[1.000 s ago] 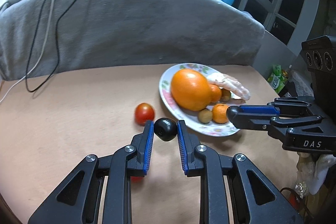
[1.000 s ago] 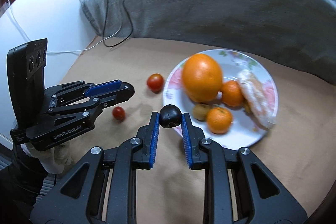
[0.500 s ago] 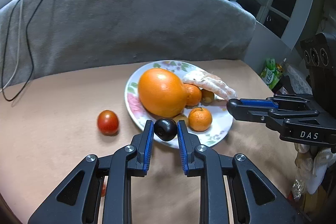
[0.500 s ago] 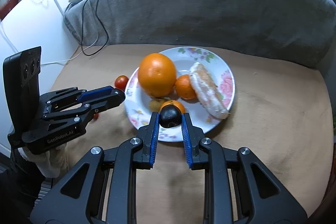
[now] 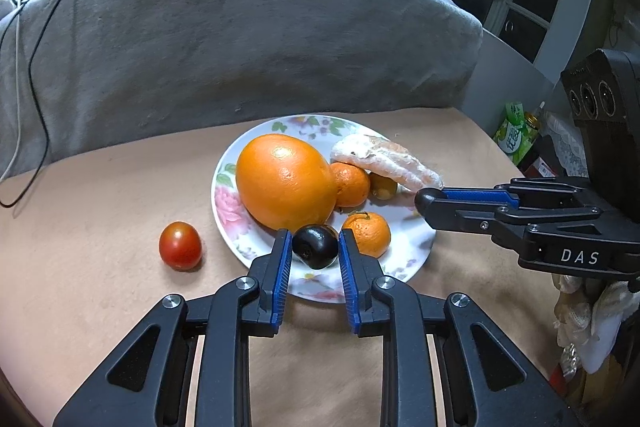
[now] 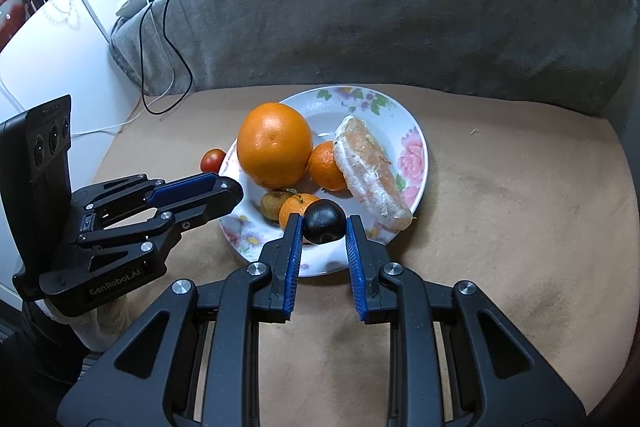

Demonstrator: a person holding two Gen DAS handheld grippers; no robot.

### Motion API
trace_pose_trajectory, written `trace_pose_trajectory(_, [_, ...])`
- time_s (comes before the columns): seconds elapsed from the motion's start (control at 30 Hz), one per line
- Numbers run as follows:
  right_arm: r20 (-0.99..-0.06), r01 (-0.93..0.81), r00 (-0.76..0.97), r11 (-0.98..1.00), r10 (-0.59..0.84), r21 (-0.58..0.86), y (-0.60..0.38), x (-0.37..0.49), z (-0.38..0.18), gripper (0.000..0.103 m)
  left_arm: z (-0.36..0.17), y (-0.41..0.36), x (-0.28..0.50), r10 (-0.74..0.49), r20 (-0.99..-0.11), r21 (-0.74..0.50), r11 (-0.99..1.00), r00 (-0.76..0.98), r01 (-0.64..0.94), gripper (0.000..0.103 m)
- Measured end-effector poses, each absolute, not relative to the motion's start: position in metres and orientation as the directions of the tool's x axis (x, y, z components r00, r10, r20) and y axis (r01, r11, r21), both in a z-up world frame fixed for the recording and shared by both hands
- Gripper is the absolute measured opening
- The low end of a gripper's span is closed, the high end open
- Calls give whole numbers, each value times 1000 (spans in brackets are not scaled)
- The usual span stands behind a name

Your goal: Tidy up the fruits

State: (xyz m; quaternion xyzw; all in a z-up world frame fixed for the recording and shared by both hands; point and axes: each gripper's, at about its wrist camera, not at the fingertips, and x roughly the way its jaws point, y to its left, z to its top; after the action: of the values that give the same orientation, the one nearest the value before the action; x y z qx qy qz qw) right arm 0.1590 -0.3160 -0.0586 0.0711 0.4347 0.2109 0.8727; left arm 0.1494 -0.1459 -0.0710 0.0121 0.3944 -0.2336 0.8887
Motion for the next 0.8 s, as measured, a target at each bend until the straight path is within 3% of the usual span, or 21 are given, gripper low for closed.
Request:
trace_pose_trajectory(0.13, [-726,-306,533,899,435,314,-316,158,-59,24,-70,-145,149,-405,-703,-158,891,584,426,41])
trace_pose_trajectory(0.27, [-726,-307,531,898,437,316,-317,159,-59,25,-70,-144,148,-400,-702,-149,891,589,429,42])
trace_pose_trajectory(0.3, [-725,-306,533,898,437,316,-317,158,-59,32,-69,-144,148,-399,-702,-146,891,590,429,43])
trace_pose_trajectory(0.4, [-712,-303,551,900,434,315,-318,155,-56,64,-69,-142,147,-395,-699,-142,893,596,426,50])
trace_pose_trajectory(0.57, [-698,-301,570,901,433,312,-318,152,-49,70,-67,-137,144,-389,-694,-136,897,606,420,60])
trace_pose_trajectory(0.63, [-692,-302,579,902,432,310,-317,151,-46,79,-66,-135,142,-385,-693,-132,899,610,417,60])
trace_pose_trajectory(0.8, [-676,-327,584,893,449,310,-313,150,-39,86,-63,-128,135,-370,-688,-122,907,625,403,65])
